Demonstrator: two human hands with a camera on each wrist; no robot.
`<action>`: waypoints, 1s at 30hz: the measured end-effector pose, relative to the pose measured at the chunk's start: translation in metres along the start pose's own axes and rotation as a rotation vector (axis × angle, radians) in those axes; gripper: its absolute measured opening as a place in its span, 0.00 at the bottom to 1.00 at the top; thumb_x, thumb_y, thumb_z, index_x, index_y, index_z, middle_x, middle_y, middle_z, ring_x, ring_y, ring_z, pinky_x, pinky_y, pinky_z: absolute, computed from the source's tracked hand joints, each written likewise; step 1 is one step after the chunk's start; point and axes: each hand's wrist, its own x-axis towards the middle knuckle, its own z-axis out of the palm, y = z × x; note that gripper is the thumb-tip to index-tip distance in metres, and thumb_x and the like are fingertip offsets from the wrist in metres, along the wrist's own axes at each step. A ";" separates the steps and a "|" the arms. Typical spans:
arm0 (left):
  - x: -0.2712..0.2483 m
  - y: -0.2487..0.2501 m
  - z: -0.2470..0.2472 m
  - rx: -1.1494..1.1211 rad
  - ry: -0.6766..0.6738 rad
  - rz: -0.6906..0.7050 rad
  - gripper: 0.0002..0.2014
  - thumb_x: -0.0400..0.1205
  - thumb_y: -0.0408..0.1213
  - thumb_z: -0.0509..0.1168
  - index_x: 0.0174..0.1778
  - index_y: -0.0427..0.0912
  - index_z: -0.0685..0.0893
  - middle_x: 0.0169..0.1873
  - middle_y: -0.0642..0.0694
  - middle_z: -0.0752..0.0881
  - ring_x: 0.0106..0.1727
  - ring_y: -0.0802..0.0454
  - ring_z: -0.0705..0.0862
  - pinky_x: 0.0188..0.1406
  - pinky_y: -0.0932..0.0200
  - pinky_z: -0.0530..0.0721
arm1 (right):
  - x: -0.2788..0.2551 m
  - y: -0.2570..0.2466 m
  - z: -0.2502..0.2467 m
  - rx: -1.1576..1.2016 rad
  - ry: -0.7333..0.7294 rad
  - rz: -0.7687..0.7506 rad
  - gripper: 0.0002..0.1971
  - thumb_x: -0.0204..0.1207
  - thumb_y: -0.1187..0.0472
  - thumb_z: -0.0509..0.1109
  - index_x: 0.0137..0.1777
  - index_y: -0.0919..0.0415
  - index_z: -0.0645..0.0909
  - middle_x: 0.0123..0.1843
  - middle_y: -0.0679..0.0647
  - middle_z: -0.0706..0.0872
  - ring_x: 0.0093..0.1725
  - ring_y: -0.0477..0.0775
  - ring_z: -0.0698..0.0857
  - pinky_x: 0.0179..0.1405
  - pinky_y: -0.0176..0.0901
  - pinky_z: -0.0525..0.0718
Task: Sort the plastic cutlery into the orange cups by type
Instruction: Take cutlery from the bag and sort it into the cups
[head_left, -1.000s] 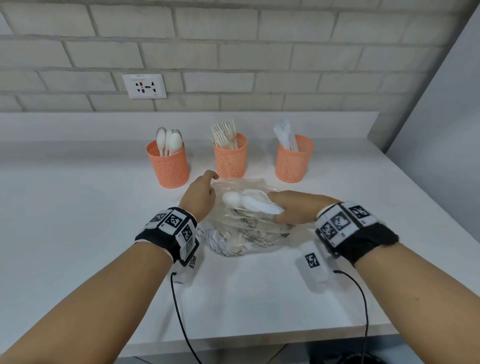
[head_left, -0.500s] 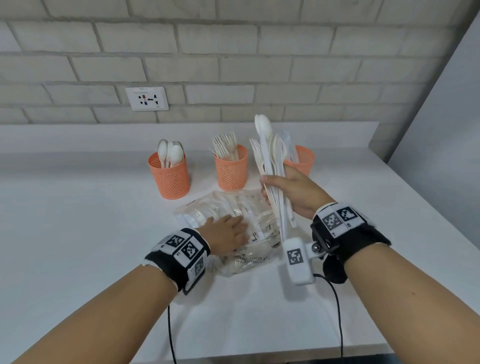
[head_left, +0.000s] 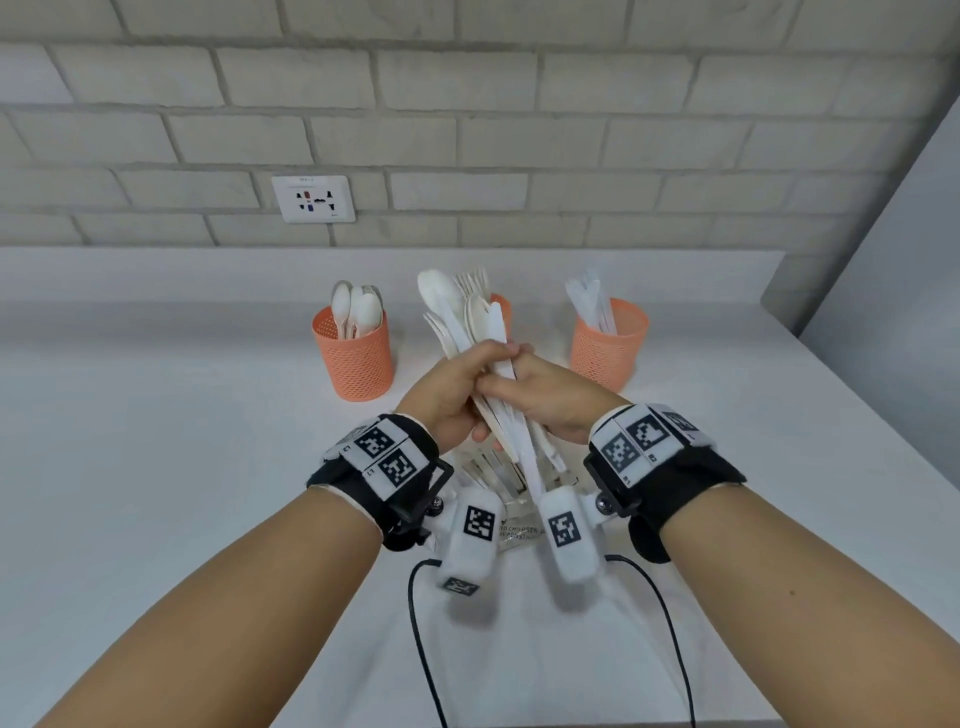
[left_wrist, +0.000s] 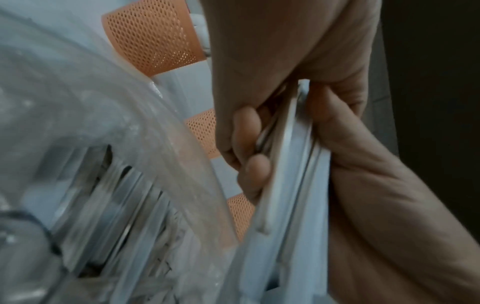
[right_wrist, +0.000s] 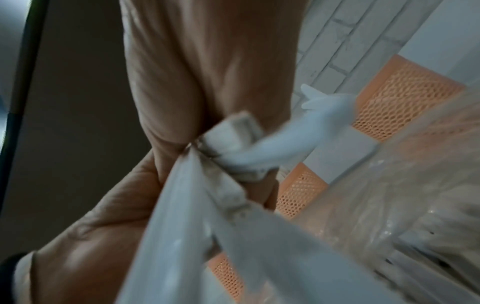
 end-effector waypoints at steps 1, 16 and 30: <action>0.001 0.000 -0.001 -0.023 0.018 0.001 0.14 0.81 0.39 0.61 0.58 0.35 0.82 0.36 0.40 0.82 0.19 0.48 0.80 0.11 0.64 0.73 | 0.000 0.001 -0.001 -0.018 -0.016 0.006 0.14 0.83 0.61 0.60 0.65 0.66 0.74 0.35 0.64 0.87 0.33 0.57 0.86 0.35 0.48 0.88; 0.019 0.005 -0.014 -0.316 0.216 0.054 0.09 0.83 0.34 0.62 0.41 0.35 0.83 0.29 0.47 0.89 0.34 0.53 0.89 0.39 0.57 0.89 | 0.010 0.018 -0.002 -0.348 0.363 -0.140 0.09 0.85 0.60 0.55 0.48 0.62 0.75 0.40 0.56 0.82 0.36 0.52 0.82 0.32 0.32 0.77; 0.020 0.013 -0.019 -0.299 0.317 0.022 0.08 0.83 0.32 0.63 0.38 0.35 0.81 0.24 0.47 0.84 0.28 0.56 0.85 0.37 0.59 0.87 | 0.007 -0.003 -0.008 -0.746 0.504 -0.182 0.13 0.83 0.68 0.55 0.65 0.69 0.71 0.33 0.52 0.75 0.32 0.53 0.77 0.32 0.43 0.75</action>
